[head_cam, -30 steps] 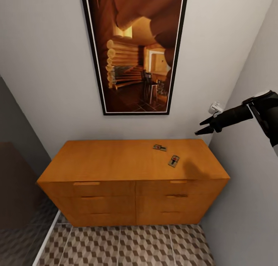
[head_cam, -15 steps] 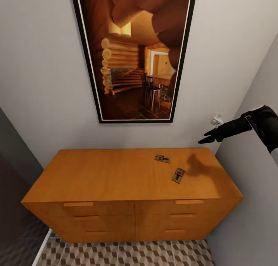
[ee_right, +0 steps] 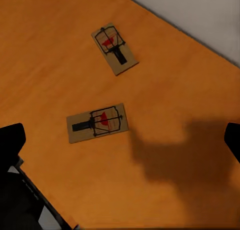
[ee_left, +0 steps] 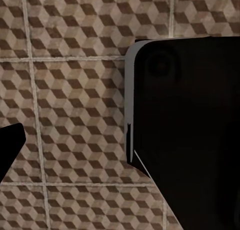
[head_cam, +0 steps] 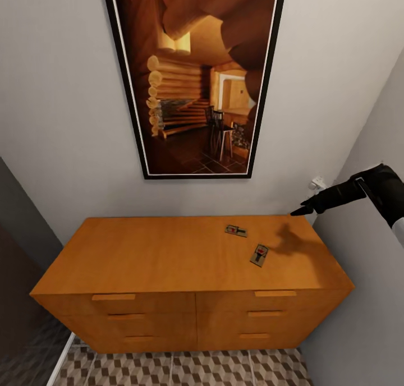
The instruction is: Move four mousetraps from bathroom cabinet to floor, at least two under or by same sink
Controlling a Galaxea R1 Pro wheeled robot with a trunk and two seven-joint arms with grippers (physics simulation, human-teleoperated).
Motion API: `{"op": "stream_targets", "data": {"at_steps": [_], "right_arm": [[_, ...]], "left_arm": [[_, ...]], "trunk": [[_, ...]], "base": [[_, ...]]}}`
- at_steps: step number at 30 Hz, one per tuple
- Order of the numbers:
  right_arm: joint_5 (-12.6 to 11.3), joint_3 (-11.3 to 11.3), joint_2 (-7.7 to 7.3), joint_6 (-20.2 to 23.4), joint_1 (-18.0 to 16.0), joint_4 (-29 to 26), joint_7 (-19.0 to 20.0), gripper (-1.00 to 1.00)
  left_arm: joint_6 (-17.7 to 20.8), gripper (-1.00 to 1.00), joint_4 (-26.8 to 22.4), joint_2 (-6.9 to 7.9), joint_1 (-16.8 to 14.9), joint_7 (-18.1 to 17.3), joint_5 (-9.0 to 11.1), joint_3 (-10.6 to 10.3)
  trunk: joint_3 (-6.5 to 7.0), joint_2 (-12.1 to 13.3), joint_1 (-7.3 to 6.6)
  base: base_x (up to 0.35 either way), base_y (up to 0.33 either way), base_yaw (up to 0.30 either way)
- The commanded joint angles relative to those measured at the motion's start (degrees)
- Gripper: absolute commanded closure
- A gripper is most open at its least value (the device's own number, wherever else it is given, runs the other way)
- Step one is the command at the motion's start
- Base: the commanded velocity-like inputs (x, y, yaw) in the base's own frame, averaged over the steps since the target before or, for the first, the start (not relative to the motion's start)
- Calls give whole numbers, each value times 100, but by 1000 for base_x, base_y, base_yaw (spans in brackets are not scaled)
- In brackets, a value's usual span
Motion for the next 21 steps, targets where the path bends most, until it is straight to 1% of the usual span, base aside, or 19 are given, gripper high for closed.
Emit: {"op": "stream_targets", "data": {"at_steps": [1, 3, 6, 8, 10, 11, 12, 13, 14, 17, 20, 21], "right_arm": [[13, 15, -2, 52, -5, 66, 9, -100], [20, 16, 1, 52, -3, 192, -6, -100], [15, 16, 9, 53, -2, 229, -9, -100], [10, 16, 60, 53, 3, 247, -11, -100], [1, 11, 237, 55, 31, 302, -13, -100], [0, 9, 416, 54, 53, 446, -22, -100], [2, 8, 501, 54, 59, 515, -40, -100], [1, 8, 540, 54, 61, 540, -58, -100], [-1, 8, 608, 54, 63, 577, -107, -100], [-12, 8, 722, 48, 70, 618, -216, -100], [-11, 2, 898, 46, 92, 640, -281, -100], [-10, 2, 927, 46, 101, 642, -287, -100]], "left_arm": [[-25, -100, 13, 0, -5, -49, 62, -22], [-25, -100, 12, -1, -2, -52, 62, -22], [-25, -100, 13, -1, -3, -55, 62, -22], [-25, -100, 12, -1, -2, -55, 62, -22], [-25, -100, 11, -6, -1, -56, 62, -22], [-25, -100, 11, -8, -1, -56, 62, -22], [-25, -100, 11, -9, -1, -56, 62, -22], [-25, -100, 11, -9, -1, -56, 62, -22], [-25, -100, 11, -9, -1, -56, 62, -22], [-25, -100, 11, -9, -1, -56, 62, -22], [-25, -100, 11, -9, -1, -55, 62, -22], [-25, -100, 9, -9, -1, -53, 62, -22]], "trunk": [[-10, -11, 3], [-10, -11, 3], [-10, -11, 3], [-10, -11, 3], [-10, -11, 3], [-10, -11, 3], [-10, -11, 3], [-10, -11, 3], [-10, -11, 3], [-10, -11, 3], [-10, -11, 3], [-10, -11, 3]], "base": [[0, 0, 0], [0, 0, 0], [0, 0, 0], [0, 0, 0], [0, 0, 0], [0, 0, 0], [0, 0, 0], [0, 0, 0], [0, 0, 0], [0, 0, 0], [0, 0, 0], [0, 0, 0]]}}
